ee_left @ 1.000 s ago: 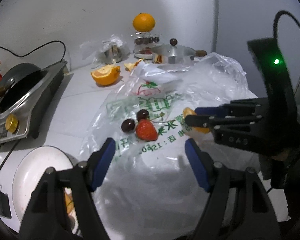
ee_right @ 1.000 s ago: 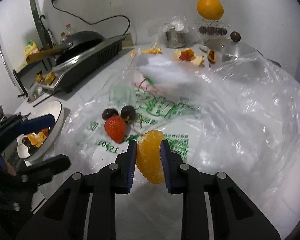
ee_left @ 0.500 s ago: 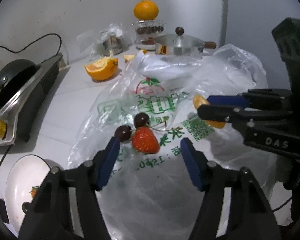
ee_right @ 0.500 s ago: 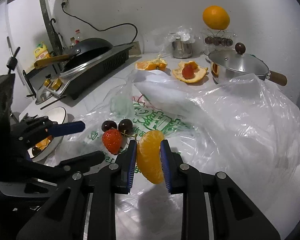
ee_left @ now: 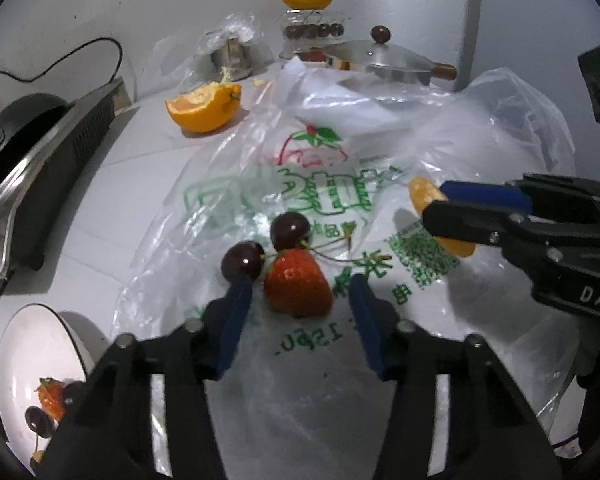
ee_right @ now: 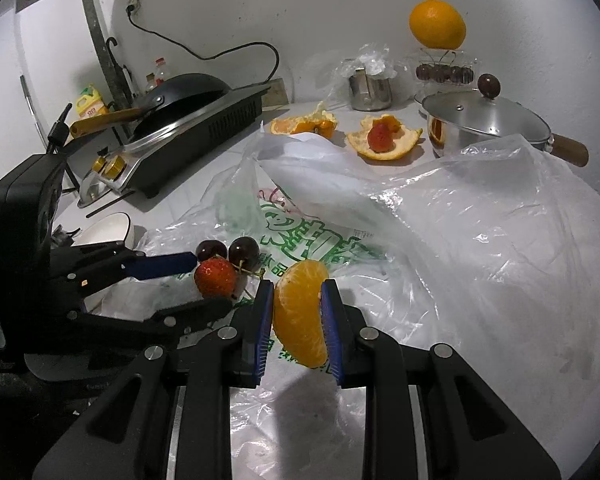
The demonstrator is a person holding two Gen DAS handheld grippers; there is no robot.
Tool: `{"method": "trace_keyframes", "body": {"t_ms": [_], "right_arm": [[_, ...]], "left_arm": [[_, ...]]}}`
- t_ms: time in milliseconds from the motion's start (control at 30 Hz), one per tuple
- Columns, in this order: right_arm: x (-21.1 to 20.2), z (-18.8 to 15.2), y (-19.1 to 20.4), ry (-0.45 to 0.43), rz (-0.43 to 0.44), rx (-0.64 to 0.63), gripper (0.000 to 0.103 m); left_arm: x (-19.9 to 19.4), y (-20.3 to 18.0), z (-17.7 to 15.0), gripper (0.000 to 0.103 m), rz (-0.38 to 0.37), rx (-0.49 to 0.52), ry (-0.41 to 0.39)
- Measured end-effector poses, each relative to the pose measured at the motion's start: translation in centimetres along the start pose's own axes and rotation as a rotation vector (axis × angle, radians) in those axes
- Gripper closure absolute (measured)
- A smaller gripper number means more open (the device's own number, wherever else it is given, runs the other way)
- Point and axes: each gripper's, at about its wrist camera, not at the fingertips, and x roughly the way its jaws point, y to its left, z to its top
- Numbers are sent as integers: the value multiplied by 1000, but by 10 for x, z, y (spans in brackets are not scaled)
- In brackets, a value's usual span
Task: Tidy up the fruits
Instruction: 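Grasp the strawberry on the bag with the left gripper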
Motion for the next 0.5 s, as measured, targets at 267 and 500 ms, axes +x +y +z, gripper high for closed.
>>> {"method": "trace_keyframes", "body": {"t_ms": [267, 500], "right_arm": [[2, -1, -3, 8, 6, 3, 77], [0, -1, -2, 3, -3, 1, 77]], "left_arm": [[5, 3, 1, 67, -9, -13, 15], [2, 5, 1, 68, -24, -14, 8]]}}
